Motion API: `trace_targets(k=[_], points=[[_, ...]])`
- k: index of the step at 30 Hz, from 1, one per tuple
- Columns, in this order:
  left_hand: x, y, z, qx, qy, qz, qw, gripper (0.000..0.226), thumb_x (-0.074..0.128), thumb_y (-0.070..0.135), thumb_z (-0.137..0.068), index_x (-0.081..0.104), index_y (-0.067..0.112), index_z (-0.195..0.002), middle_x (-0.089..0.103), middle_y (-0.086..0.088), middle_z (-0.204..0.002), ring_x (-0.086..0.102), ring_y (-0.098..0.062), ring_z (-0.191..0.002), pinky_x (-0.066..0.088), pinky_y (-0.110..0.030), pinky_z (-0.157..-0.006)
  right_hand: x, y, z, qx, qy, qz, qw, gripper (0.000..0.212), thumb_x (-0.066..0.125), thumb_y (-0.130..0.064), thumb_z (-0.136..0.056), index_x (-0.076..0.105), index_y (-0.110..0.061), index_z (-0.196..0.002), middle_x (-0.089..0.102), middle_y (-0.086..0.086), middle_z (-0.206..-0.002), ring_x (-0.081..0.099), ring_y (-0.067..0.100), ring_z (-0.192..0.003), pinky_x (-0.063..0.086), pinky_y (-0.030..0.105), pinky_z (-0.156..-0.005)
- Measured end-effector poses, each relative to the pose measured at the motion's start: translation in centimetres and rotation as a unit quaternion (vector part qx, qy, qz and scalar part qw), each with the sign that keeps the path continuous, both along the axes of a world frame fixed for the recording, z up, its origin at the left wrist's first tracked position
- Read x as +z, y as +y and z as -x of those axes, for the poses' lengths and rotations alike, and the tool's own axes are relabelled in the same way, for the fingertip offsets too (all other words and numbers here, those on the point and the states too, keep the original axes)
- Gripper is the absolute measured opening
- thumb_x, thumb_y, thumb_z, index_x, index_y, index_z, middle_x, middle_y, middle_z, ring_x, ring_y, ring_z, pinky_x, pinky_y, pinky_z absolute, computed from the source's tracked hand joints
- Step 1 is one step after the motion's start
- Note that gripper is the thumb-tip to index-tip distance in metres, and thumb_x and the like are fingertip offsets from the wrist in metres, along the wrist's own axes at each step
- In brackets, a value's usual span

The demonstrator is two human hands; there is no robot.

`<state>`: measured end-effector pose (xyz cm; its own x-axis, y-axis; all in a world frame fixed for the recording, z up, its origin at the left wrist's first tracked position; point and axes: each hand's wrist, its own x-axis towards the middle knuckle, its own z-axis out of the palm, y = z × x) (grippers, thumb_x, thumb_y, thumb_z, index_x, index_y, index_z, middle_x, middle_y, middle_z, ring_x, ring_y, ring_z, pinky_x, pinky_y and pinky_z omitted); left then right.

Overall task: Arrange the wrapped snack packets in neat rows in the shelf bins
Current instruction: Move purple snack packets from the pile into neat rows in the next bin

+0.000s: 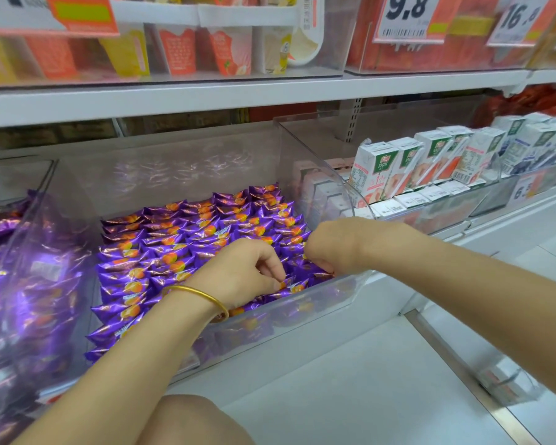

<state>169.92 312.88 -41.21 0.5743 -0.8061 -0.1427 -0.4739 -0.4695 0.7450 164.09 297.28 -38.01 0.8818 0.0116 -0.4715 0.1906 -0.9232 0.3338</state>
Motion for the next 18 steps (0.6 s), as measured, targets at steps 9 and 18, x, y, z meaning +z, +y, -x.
trace_targets(k=[9, 18], points=[[2.5, 2.9, 0.3, 0.064, -0.035, 0.083, 0.994, 0.015, 0.065, 0.001, -0.082, 0.067, 0.016, -0.080, 0.057, 0.006, -0.070, 0.050, 0.008, -0.052, 0.040, -0.006, -0.052, 1.0, 0.5, -0.2, -0.077, 0.002, -0.115, 0.990, 0.023, 0.060, -0.002, -0.080, 0.053, -0.016, -0.063, 0.053, -0.004, -0.060, 0.052, 0.010, -0.052, 0.037, 0.014, -0.047], [6.7, 13.9, -0.4, 0.228, -0.090, 0.286, 0.926, 0.026, 0.062, -0.003, -0.083, 0.065, 0.023, -0.080, 0.061, 0.007, -0.074, 0.051, -0.001, -0.062, 0.042, -0.011, -0.060, 5.0, 12.0, -2.2, -0.050, -0.246, -0.517, 0.818, 0.009, 0.066, -0.005, -0.081, 0.064, -0.013, -0.079, 0.066, 0.005, -0.065, 0.057, 0.007, -0.051, 0.049, 0.022, -0.051]])
